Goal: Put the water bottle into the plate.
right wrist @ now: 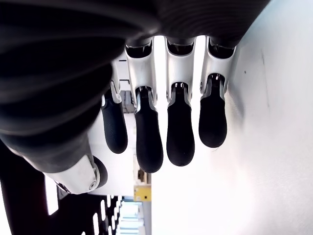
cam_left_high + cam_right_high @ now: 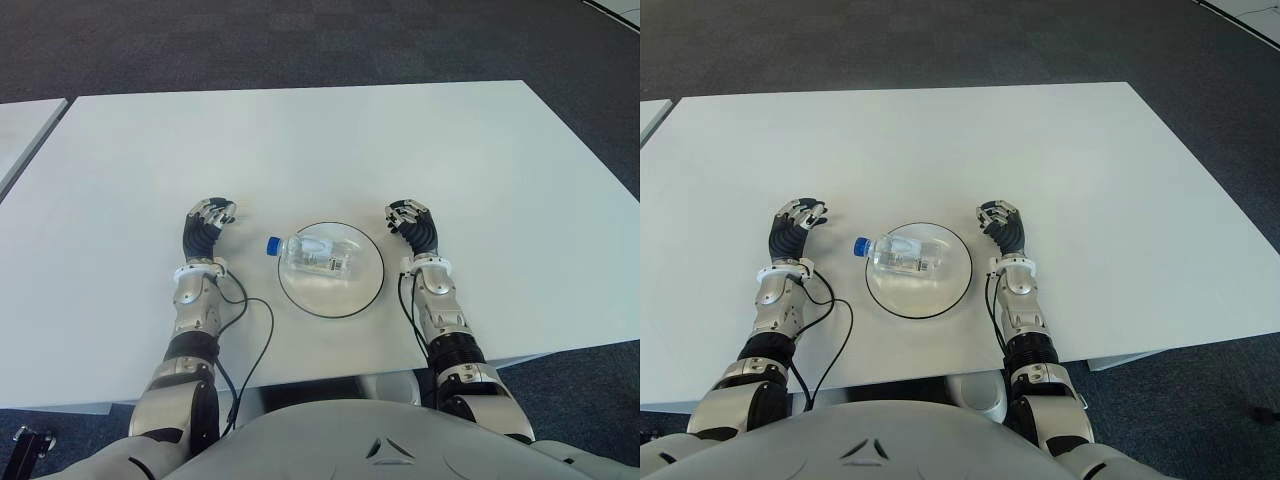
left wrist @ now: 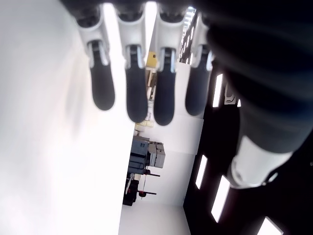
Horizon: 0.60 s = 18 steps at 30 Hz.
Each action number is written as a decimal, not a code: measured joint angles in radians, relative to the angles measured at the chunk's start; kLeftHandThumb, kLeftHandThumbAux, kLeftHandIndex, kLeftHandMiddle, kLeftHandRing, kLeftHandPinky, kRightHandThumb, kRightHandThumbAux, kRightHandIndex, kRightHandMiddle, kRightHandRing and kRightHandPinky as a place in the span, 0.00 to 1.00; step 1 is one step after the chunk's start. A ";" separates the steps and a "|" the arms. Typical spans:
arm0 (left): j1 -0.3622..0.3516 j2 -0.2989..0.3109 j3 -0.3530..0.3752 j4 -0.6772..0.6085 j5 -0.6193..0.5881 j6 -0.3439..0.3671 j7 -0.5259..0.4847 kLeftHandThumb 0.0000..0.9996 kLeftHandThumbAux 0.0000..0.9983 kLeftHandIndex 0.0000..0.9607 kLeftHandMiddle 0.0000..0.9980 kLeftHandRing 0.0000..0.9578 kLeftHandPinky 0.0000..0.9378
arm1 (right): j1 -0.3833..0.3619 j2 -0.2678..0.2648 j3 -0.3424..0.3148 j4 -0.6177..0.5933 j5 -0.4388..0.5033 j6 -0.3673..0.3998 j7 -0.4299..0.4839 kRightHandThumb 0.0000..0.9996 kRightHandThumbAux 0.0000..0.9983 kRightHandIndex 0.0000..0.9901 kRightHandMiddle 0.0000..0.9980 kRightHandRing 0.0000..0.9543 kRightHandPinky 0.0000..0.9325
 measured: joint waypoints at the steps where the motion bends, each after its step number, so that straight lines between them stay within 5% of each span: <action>1: 0.002 0.000 0.000 -0.005 0.000 0.003 0.000 0.70 0.72 0.43 0.43 0.46 0.49 | 0.001 0.000 0.000 -0.001 0.000 0.000 0.001 0.71 0.73 0.44 0.61 0.64 0.64; 18: 0.017 -0.001 -0.005 -0.039 0.001 0.030 0.000 0.71 0.72 0.44 0.43 0.45 0.46 | 0.011 -0.002 0.000 -0.027 0.000 0.021 0.007 0.71 0.73 0.44 0.62 0.65 0.66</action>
